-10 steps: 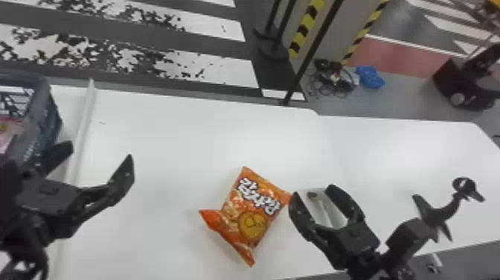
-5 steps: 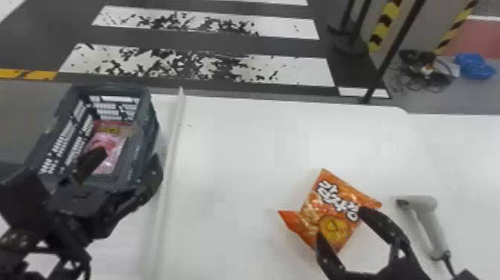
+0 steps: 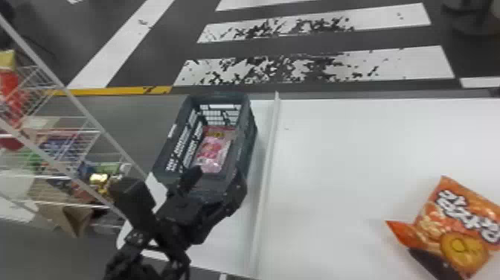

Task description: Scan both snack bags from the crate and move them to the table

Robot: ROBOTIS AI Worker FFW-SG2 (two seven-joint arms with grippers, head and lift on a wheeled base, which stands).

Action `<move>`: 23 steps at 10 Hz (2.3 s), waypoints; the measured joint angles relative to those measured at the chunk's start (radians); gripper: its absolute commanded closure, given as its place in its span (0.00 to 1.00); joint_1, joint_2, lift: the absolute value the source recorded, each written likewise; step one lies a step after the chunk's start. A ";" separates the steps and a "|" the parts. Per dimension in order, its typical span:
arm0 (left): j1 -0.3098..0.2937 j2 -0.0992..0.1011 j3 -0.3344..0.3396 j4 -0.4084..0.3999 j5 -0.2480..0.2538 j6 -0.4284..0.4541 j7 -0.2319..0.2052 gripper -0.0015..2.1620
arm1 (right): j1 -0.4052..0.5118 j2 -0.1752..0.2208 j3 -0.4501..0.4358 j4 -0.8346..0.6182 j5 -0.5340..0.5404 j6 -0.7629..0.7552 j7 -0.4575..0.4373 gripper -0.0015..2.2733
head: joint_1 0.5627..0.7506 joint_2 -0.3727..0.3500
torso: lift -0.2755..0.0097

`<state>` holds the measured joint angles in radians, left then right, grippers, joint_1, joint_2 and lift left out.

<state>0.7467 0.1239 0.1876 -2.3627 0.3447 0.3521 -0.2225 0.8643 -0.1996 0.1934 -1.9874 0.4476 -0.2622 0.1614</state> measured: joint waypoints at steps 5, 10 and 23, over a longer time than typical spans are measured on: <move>0.000 -0.001 -0.001 0.042 0.057 -0.032 -0.057 0.03 | -0.125 -0.071 0.232 0.020 0.215 0.676 -0.491 0.05 | 0.70 0.69 | 0.66; 0.002 -0.001 0.034 0.052 0.128 -0.049 -0.112 0.03 | -0.184 -0.072 0.301 0.033 0.243 0.813 -0.555 0.79 | 0.70 0.68 | 0.66; 0.006 -0.009 0.036 0.047 0.154 -0.049 -0.168 0.03 | -0.113 0.070 -0.107 -0.242 -0.480 0.333 -0.102 0.99 | 0.70 0.65 | 0.66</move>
<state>0.7524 0.1146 0.2239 -2.3154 0.4985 0.3030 -0.3908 0.7511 -0.1295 0.0868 -2.2290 -0.0319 0.0710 0.0596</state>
